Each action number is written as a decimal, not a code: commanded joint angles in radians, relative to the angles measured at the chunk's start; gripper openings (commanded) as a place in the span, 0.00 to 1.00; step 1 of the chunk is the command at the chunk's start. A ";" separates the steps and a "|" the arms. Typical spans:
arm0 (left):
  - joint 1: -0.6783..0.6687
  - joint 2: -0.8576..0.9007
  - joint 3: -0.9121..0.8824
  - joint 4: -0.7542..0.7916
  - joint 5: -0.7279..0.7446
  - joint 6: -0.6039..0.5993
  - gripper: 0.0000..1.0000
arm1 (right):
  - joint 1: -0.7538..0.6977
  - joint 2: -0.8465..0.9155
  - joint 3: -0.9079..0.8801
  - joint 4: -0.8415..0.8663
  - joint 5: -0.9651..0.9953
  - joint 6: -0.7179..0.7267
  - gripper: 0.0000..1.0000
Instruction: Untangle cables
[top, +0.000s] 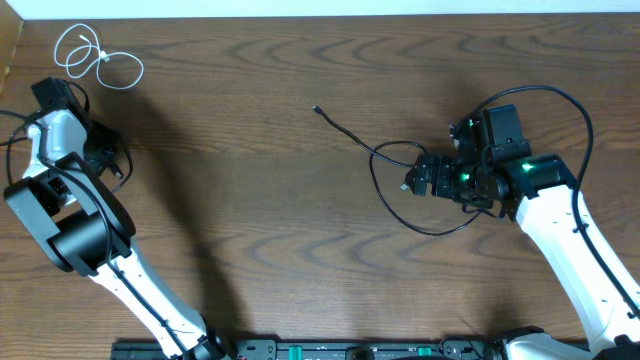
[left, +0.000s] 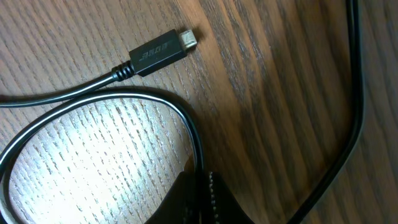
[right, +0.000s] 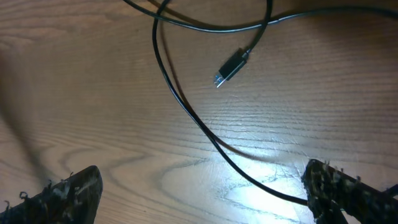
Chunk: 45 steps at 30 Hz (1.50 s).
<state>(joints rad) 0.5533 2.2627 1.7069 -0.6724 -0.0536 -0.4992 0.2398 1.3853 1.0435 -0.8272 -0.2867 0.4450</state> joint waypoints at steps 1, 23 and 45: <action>0.000 -0.042 0.019 0.005 0.011 0.004 0.07 | 0.005 0.002 0.006 -0.006 0.008 0.011 0.99; 0.003 -0.158 0.019 0.234 -0.415 0.563 0.07 | 0.005 0.002 0.006 -0.017 0.028 0.011 0.99; 0.098 -0.093 -0.002 0.267 -0.268 0.542 0.23 | 0.005 0.002 0.006 -0.009 0.034 0.011 0.99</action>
<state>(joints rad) 0.6357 2.1571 1.7077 -0.4034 -0.3264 0.0349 0.2398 1.3857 1.0435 -0.8371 -0.2638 0.4446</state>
